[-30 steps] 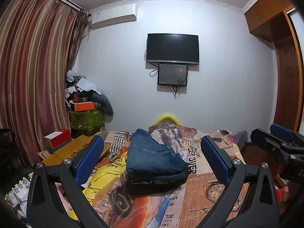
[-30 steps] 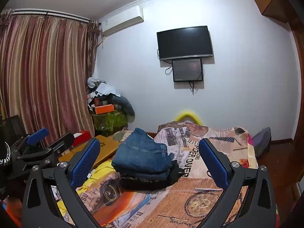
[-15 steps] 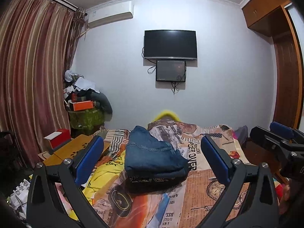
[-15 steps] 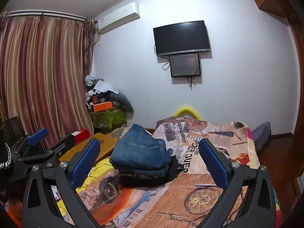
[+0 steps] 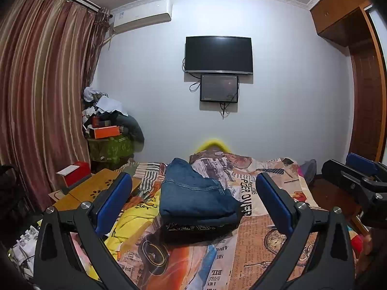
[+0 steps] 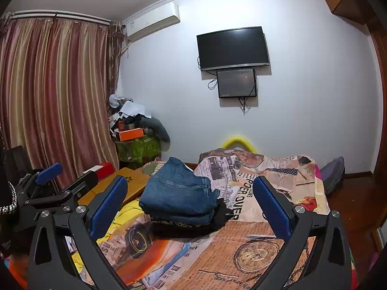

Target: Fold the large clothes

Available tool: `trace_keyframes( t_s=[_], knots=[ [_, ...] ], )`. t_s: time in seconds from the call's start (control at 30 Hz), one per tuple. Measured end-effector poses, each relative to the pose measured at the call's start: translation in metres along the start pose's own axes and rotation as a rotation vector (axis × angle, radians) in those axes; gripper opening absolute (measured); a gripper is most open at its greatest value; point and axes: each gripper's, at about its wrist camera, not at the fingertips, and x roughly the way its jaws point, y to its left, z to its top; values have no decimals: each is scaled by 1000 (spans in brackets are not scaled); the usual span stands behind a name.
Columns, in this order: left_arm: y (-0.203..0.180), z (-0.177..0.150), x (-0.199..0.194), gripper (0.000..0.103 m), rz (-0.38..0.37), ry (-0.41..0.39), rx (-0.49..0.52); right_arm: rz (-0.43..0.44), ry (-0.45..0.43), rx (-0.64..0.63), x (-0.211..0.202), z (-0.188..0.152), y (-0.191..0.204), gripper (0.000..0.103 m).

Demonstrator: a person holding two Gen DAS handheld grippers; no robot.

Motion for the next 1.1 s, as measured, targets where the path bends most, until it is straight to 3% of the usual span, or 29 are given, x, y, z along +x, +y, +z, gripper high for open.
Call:
trace_keyframes(
  t_s=[1.1],
  knots=[
    [2, 0, 3, 102, -53, 26, -17, -4, 1, 3, 6, 0, -2, 103]
  ],
)
